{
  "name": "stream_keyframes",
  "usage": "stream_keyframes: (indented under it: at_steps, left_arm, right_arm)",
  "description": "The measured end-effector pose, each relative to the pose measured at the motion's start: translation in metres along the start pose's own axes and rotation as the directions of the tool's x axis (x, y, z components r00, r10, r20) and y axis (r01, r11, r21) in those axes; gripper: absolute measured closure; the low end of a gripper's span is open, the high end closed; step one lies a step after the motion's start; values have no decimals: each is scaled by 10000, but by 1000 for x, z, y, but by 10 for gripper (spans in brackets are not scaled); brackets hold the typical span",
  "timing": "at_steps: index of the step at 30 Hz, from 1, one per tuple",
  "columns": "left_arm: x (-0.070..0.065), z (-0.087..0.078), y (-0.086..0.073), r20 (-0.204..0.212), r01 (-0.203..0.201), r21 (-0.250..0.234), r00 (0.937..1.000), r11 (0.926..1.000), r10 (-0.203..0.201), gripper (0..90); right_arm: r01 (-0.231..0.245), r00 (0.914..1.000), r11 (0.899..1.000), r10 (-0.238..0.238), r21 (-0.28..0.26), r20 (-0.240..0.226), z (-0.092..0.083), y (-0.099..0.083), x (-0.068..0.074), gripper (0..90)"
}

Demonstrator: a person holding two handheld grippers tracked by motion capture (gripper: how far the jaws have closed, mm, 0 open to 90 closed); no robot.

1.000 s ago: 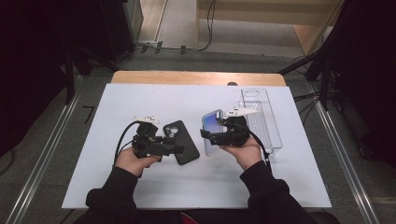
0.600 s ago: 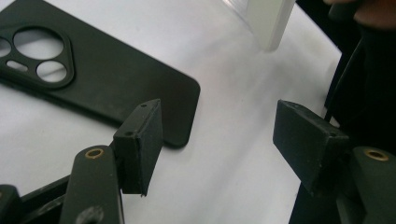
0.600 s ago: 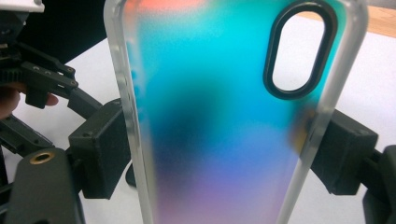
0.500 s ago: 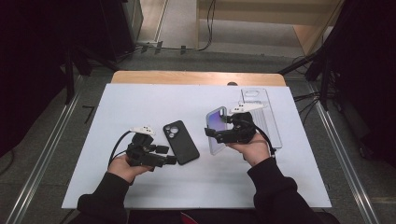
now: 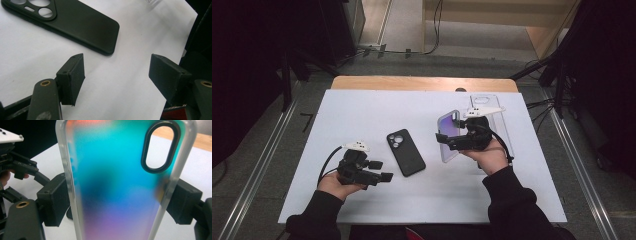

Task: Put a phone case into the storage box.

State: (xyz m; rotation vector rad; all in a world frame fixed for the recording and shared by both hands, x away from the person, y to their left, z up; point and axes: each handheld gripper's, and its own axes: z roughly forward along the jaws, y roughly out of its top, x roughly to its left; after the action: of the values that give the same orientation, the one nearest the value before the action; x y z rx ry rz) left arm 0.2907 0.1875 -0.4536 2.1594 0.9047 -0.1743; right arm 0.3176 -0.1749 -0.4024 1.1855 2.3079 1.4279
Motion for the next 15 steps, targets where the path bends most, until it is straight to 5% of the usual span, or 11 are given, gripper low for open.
stream_keyframes:
  at_steps: [6,15]
  left_arm:
    - [4,-2,-1,-37,494,-64,9988,9988,-494,287]
    - [7,-7,-2,-211,726,-190,9971,9972,-730,287]
  right_arm:
    - [-1,9998,9999,4,-136,204,-9,6,-3,154]
    - [-141,9980,9997,153,-195,611,-18,11,-11,154]
